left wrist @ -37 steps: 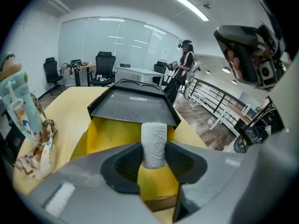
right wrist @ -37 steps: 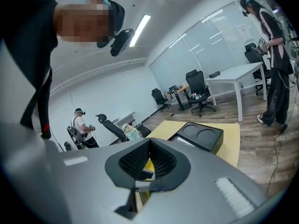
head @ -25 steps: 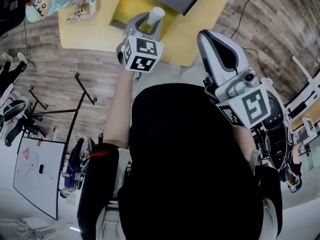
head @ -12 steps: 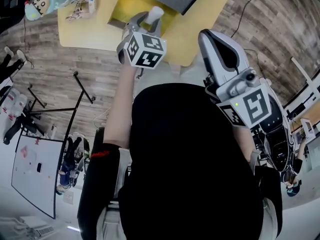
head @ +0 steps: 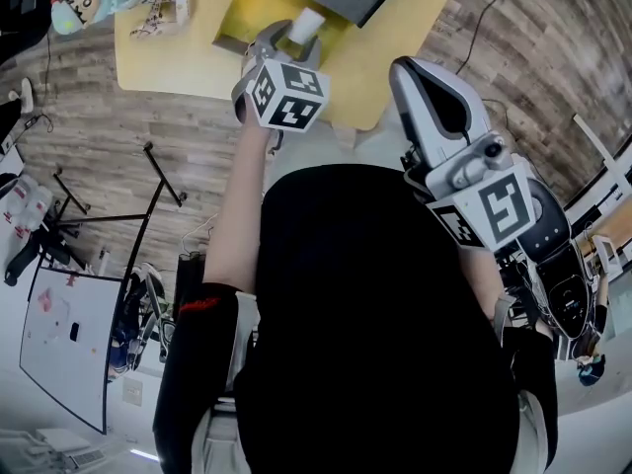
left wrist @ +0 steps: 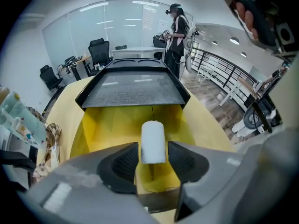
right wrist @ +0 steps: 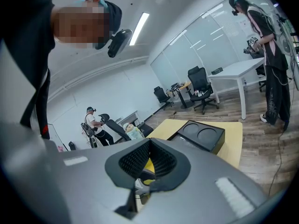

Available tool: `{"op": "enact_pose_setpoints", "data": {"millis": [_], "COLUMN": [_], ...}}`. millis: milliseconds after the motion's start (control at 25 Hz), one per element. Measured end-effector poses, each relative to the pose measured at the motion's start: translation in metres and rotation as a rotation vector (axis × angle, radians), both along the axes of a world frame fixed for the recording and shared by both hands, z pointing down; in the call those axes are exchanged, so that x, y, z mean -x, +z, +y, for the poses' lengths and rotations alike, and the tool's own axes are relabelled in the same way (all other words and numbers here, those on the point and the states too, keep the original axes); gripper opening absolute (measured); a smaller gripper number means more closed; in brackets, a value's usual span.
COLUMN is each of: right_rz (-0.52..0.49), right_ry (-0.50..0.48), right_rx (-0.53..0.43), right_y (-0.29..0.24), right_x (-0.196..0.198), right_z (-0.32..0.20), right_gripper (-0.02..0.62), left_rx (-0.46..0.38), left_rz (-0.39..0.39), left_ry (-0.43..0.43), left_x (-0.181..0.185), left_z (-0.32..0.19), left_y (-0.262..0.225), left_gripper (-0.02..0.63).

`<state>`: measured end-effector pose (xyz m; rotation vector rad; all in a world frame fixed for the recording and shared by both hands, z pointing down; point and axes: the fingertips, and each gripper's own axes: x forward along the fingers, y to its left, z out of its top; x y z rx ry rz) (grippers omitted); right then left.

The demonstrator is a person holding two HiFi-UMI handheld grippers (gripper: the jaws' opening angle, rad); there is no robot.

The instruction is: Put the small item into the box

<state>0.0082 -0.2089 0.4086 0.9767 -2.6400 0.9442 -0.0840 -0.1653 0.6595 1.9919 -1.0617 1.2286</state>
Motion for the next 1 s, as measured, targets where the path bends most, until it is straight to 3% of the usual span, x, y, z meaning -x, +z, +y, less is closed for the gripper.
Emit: {"op": "enact_pose_setpoints", "data": {"millis": [440, 640, 920, 1000], "right_rz": [0.001, 0.002, -0.004, -0.007], "right_ry": [0.004, 0.012, 0.012, 0.012], "right_rx": [-0.036, -0.06, -0.109, -0.12], "right_y": [-0.011, -0.02, -0.037, -0.042], "right_x": [0.003, 0.006, 0.012, 0.013], "right_z": [0.01, 0.017, 0.03, 0.034], "right_gripper": [0.002, 0.002, 0.002, 0.002], "left_rx": [-0.002, -0.08, -0.23, -0.273], "left_rz": [0.1, 0.137, 0.139, 0.132], "left_ry": [-0.053, -0.077, -0.157, -0.169], "left_x": [0.005, 0.013, 0.027, 0.031], "left_z": [0.003, -0.002, -0.01, -0.009], "left_y": [-0.011, -0.03, -0.07, -0.083], "left_gripper": [0.206, 0.203, 0.078, 0.004]}}
